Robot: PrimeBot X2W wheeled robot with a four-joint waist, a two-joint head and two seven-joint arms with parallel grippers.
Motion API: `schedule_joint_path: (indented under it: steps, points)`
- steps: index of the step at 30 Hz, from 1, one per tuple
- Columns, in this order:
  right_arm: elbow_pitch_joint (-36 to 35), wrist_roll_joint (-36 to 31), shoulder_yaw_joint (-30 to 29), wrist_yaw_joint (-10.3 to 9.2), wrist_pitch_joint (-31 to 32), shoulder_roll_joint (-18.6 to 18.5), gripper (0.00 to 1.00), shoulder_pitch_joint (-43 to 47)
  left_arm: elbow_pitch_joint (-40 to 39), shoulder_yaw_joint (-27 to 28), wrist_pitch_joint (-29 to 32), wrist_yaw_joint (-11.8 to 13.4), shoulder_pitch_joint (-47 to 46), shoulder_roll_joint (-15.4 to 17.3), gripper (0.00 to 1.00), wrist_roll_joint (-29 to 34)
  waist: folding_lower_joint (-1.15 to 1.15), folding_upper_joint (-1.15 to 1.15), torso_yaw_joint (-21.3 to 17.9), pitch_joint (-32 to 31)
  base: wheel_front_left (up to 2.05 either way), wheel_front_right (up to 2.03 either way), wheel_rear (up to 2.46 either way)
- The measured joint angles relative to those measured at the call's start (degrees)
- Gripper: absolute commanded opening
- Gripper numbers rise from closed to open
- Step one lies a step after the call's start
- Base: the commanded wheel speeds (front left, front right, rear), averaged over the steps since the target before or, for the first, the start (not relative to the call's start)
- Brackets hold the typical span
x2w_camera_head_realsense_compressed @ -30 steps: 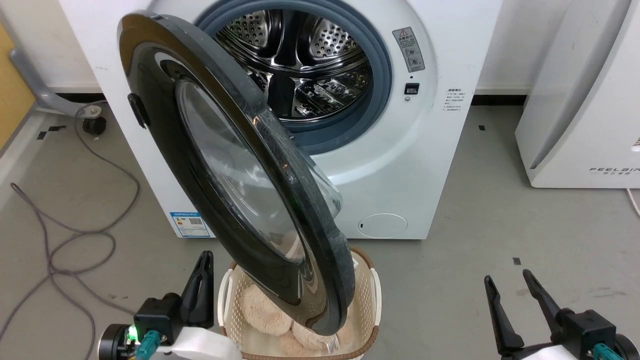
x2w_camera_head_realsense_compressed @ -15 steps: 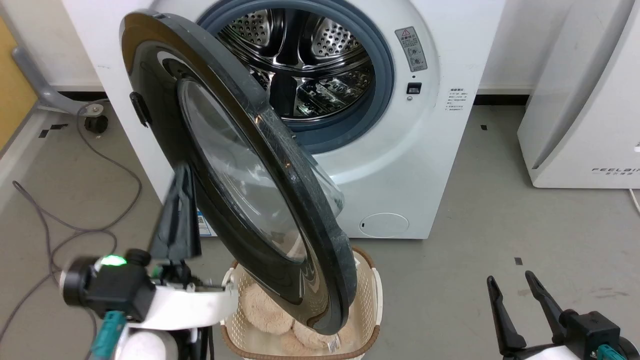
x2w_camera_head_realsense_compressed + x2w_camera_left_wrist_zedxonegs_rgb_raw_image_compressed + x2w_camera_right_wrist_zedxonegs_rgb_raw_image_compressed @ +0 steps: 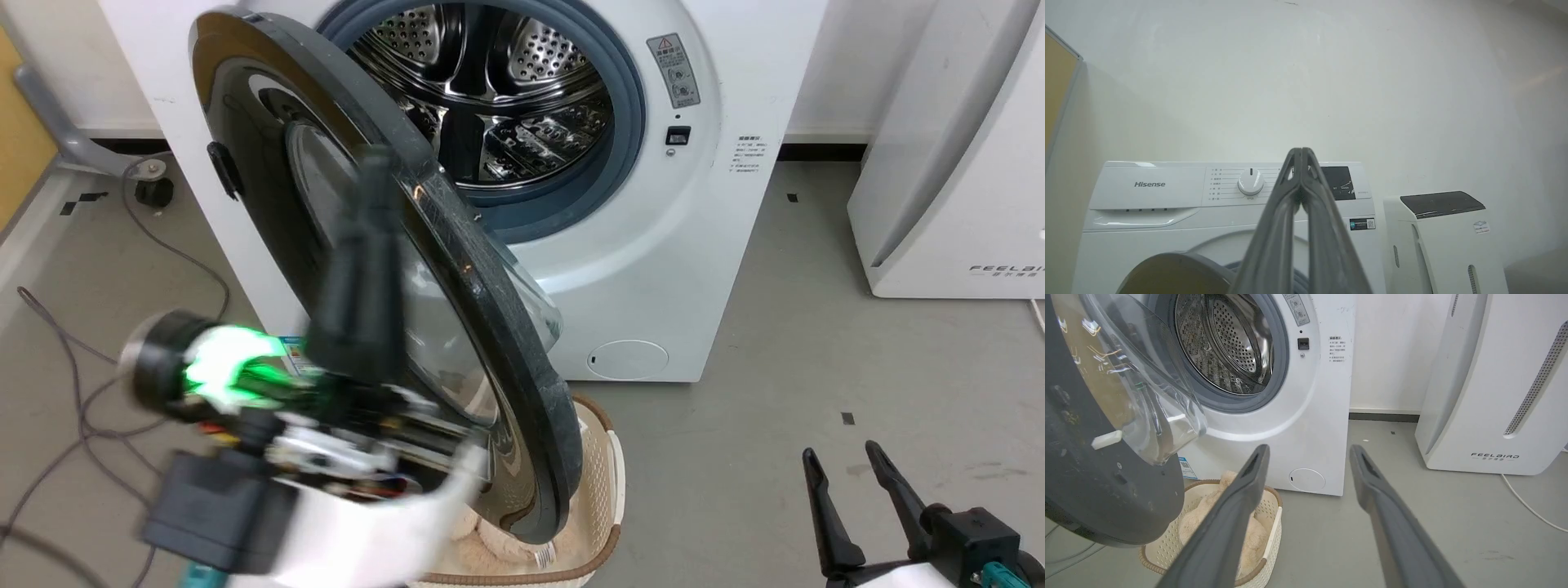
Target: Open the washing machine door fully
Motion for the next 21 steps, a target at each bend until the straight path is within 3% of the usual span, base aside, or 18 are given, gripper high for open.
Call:
schedule_joint_path:
  steps: [9, 21]
  points:
    - [0.0, 0.3, 0.0, 0.0, 0.0, 0.0, 1.0, -0.1, 2.7, -14.0, 4.4, -1.7, -1.4, 0.0, 0.0, -3.3, 0.0, 0.0, -0.1, 0.5, 0.0, 0.0, 0.0]
    - [0.0, 0.4, 0.0, 0.0, 0.2, 0.0, 1.0, -0.1, 10.7, -28.4, 16.2, -4.2, 4.6, 0.1, 0.0, -8.6, 0.0, 0.0, 0.3, 0.7, 0.0, 0.0, 0.0]
